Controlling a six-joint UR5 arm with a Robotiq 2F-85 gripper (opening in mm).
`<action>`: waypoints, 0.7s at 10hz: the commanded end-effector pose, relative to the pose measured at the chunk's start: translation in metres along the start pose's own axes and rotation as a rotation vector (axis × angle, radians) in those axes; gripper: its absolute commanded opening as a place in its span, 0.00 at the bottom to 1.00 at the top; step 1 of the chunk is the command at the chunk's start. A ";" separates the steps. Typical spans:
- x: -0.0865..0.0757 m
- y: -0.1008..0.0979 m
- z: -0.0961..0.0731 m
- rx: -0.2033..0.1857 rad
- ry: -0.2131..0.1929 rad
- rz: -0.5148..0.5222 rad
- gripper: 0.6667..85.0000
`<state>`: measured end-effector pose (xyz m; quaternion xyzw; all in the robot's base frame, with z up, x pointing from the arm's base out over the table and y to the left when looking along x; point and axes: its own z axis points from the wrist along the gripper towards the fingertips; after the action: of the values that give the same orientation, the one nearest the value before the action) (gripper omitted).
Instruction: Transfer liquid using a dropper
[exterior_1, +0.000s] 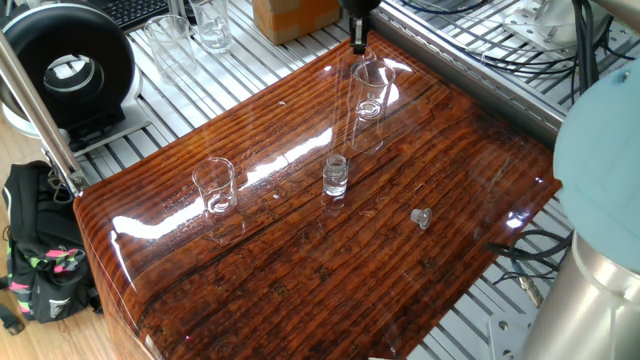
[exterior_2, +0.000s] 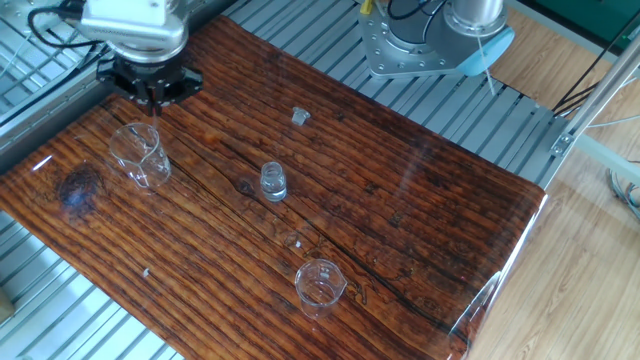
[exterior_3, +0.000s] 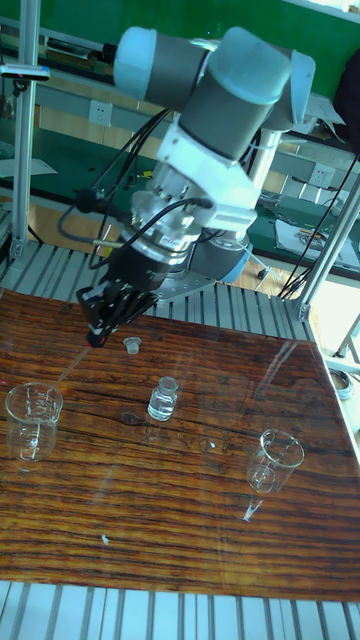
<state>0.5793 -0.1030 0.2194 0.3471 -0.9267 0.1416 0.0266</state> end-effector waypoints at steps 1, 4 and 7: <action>-0.008 0.020 -0.029 0.018 -0.012 0.050 0.01; -0.038 0.076 -0.034 -0.234 -0.151 0.173 0.01; -0.026 0.099 -0.039 -0.332 -0.144 0.201 0.01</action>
<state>0.5502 -0.0274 0.2245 0.2810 -0.9595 0.0183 -0.0001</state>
